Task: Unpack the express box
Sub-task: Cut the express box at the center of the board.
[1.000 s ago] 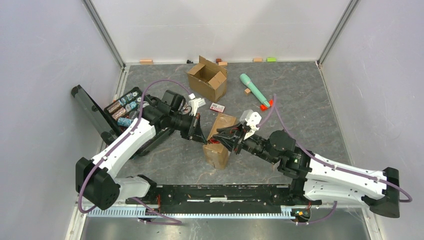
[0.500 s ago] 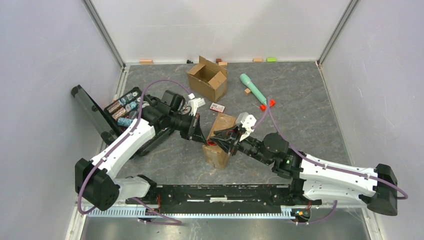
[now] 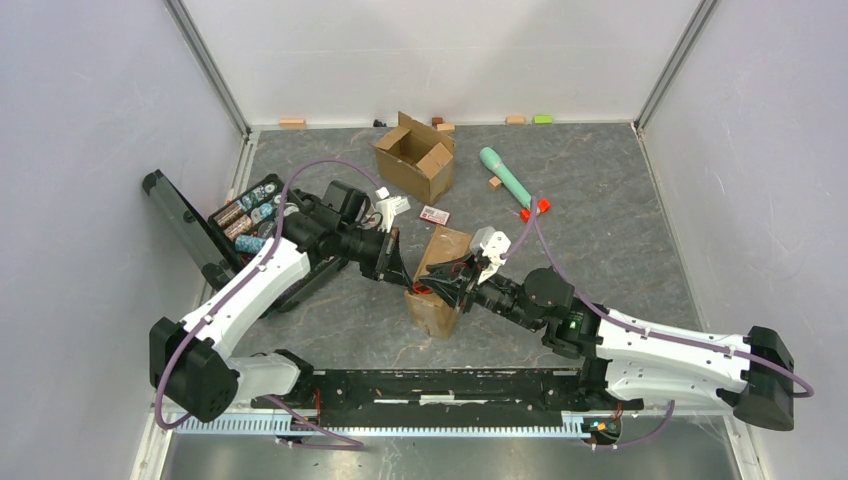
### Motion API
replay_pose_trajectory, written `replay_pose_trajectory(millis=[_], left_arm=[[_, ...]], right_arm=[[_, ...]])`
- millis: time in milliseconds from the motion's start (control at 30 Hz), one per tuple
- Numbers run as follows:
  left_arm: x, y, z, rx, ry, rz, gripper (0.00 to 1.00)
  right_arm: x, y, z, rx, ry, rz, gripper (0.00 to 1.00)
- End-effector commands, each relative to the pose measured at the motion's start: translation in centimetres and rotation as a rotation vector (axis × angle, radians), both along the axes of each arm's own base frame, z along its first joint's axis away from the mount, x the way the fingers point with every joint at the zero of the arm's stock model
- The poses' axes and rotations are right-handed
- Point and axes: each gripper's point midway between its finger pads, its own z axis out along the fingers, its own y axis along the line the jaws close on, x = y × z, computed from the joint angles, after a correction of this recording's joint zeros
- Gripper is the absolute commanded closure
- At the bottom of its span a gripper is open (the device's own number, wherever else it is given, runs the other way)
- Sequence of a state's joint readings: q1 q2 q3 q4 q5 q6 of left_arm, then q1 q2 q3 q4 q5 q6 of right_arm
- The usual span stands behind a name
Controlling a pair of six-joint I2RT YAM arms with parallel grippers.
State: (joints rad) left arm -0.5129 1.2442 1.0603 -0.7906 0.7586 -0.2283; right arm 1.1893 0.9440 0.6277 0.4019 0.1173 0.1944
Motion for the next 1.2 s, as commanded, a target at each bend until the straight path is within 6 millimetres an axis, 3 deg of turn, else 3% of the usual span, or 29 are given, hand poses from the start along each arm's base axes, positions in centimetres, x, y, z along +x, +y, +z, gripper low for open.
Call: replay_pose_trajectory(millis=[0, 667, 1167], left_arm=[[0.4, 0.5, -0.8, 0.034, -0.074, -0.019, 0.98], [0.8, 0.5, -1.3, 0.042, -0.073, -0.018, 0.98], [1.7, 1.3, -1.6, 0.057, -0.067, 0.036, 0.98]], right_arm=[[-0.4, 0.0, 0.8, 0.015, -0.003, 0.020, 1.00], [-1.3, -2.3, -2.5, -0.263, -0.023, 0.055, 1.00], [-3.0, -4.1, -3.2, -0.338, 0.025, 0.106, 1.00]])
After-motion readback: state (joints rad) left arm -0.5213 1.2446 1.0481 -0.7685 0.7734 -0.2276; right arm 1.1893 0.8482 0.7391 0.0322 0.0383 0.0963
